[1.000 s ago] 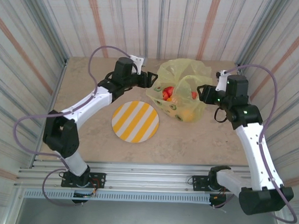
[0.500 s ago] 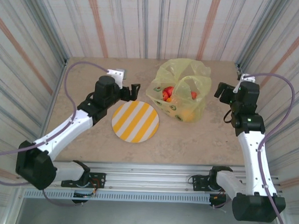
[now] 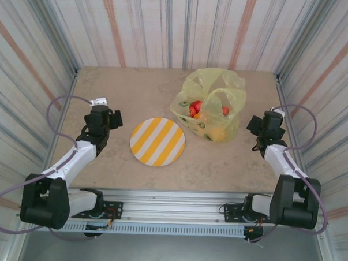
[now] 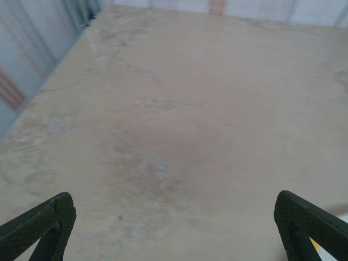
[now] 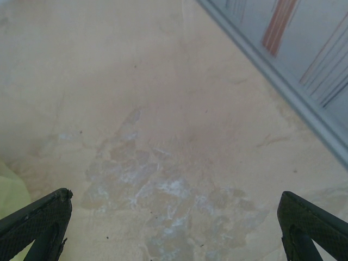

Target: Place the fruits into the plastic bag

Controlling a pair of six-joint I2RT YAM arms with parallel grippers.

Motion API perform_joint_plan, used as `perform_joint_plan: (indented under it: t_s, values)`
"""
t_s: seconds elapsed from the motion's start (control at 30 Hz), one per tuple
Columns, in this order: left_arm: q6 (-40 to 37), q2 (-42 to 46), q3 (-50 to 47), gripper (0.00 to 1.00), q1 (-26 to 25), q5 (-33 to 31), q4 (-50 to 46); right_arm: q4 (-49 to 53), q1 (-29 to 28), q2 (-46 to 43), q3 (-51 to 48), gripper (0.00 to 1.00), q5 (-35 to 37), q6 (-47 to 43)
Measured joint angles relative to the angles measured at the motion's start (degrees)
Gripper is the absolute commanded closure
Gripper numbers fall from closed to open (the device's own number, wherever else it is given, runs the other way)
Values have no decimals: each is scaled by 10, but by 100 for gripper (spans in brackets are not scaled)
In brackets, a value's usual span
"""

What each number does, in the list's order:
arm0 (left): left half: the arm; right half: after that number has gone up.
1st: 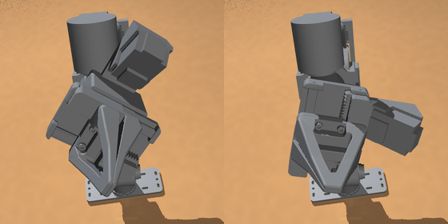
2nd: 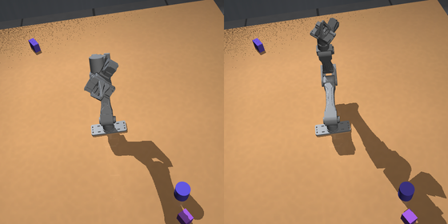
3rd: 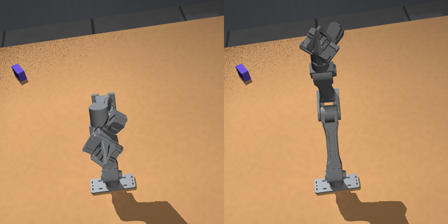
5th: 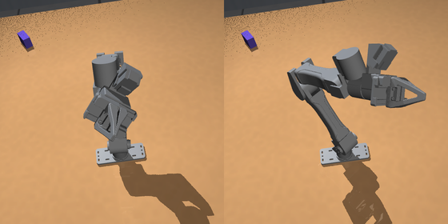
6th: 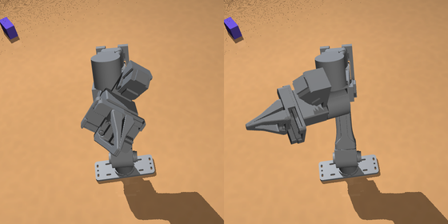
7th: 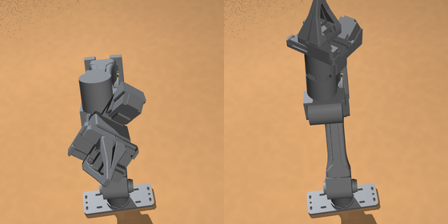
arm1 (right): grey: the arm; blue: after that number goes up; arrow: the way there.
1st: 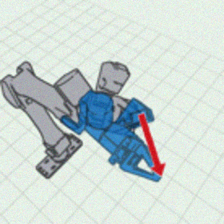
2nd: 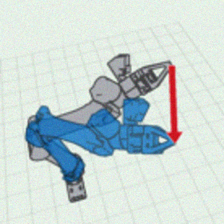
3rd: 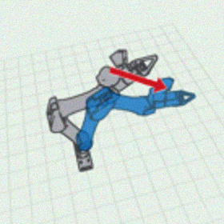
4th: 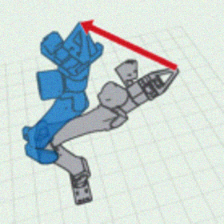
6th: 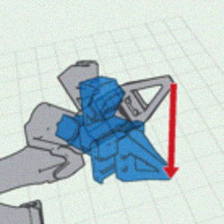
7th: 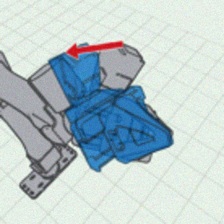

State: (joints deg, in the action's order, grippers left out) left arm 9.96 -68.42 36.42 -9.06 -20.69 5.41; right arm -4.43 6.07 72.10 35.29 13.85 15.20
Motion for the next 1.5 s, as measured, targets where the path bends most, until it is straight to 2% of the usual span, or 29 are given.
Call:
perform_joint_plan:
  t_s: [0.13, 0.4, 0.7, 0.87, 1.1, 1.5]
  values:
    - [-39, -50, -19, 1, 16, 2, 63, -71, -12, 30, -39, 1, -23, -23]
    - [-100, -138, -65, 1, 28, 43, 199, -183, -31, 64, -77, 1, -51, -58]
    - [-114, -164, -88, 1, 70, 141, 297, -318, -34, 88, -114, 1, -88, -70]
    - [-123, -180, -121, 1, 75, 197, 359, -417, -37, 149, -149, 1, -106, -79]
    - [-128, -184, -126, 1, 78, 225, 380, -422, -39, 164, -136, 1, -121, -84]
    - [-128, -184, -126, 1, 79, 228, 382, -427, -39, 164, -134, 1, -124, -84]
